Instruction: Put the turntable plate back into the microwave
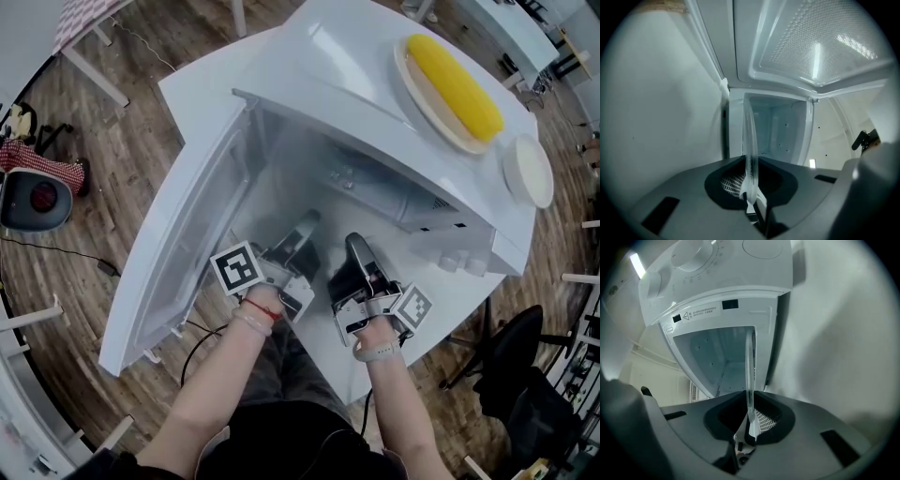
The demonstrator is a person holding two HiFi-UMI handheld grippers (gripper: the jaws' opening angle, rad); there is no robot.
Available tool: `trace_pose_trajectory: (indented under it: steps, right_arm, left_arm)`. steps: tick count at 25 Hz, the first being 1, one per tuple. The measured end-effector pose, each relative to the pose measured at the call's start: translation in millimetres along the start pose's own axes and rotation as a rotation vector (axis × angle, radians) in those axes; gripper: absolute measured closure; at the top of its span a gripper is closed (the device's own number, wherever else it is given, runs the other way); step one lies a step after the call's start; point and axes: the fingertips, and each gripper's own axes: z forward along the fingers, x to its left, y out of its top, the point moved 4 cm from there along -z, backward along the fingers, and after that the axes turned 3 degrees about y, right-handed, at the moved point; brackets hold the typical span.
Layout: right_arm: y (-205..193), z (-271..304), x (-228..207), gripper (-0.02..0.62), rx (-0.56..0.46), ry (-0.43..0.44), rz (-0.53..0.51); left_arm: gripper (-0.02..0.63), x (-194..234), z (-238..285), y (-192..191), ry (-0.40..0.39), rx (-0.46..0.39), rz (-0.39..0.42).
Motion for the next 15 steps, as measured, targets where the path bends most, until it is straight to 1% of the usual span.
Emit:
trace_pose_trajectory:
  steps: [6,12,15]
  right_arm:
    - [1.2,3.3,-1.3,0.543,-0.005,0.003,0.011]
    - [5.4,5.0,-0.5,0.543,-0.006,0.007,-0.002]
    - [10.1,7.7,0.3,0.543,-0.003,0.006,-0.008]
  left_arm:
    - [0.574,0.8,-5.1,-1.4,0.004,0.002,-0.013]
    - [0.571,-1.6,-5.1,-1.7,0.008,0.027,0.010]
    - [0.568,-1.9,-4.0,-1.7,0.006,0.030,0.007]
